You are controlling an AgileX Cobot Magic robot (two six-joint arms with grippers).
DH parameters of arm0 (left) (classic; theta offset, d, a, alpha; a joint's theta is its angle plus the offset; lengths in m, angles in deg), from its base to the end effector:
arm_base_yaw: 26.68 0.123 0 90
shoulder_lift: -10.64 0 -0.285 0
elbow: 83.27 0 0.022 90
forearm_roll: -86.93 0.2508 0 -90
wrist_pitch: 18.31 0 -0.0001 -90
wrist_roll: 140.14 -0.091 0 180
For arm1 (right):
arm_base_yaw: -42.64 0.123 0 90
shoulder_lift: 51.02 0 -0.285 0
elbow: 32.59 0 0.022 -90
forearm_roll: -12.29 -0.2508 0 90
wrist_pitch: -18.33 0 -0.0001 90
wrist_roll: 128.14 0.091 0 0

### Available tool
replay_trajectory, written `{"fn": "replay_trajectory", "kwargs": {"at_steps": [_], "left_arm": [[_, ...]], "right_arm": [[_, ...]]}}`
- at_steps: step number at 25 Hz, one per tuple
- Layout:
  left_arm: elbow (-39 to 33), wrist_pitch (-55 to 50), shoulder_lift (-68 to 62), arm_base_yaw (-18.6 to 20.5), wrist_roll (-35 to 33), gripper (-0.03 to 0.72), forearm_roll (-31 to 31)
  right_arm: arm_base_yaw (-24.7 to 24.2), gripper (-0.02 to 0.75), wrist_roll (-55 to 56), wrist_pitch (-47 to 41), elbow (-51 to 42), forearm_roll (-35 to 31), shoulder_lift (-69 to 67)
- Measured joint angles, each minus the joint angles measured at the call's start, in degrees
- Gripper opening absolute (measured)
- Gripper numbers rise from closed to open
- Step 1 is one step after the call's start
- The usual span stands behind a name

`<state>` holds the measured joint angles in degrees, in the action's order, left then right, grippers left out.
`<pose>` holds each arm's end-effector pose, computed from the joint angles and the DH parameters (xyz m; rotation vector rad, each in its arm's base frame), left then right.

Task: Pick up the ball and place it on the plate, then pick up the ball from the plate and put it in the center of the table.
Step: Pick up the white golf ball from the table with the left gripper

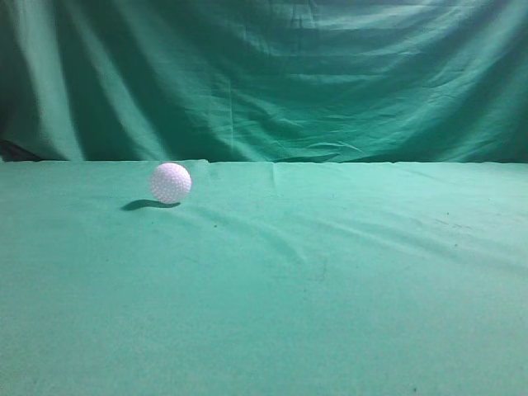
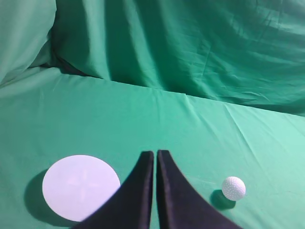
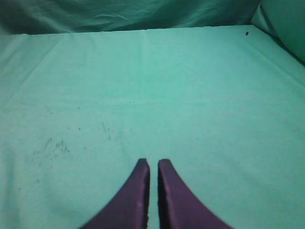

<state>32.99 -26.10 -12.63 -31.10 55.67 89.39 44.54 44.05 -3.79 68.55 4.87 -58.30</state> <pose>0.0780 -0.0055 0.2629 -0.1339 1.6541 -0.2313 0.0522 0.0062 0.1696 -0.0799 1.8849 0.0575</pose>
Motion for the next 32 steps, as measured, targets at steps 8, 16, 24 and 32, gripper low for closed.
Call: {"fn": "replay_trajectory", "kwargs": {"at_steps": [8, 16, 24, 32], "left_arm": [[2.0, -4.6, -0.5, -0.4, -2.4, 0.0, 0.0], [18.7, -29.4, -15.6, -5.8, -28.2, 0.0, -12.6], [27.7, -32.6, -36.8, -6.1, -37.4, 0.0, -17.7], [39.1, -33.2, -57.2, -15.3, -37.6, 0.0, -16.0]], "right_arm": [[0.0, 0.055, 0.0, 0.0, 0.0, 0.0, 0.0], [0.0, 0.055, 0.0, 0.0, 0.0, 0.0, 0.0], [0.0, 0.055, 0.0, 0.0, 0.0, 0.0, 0.0], [0.0, 0.055, 0.0, 0.0, 0.0, 0.0, 0.0]]}}
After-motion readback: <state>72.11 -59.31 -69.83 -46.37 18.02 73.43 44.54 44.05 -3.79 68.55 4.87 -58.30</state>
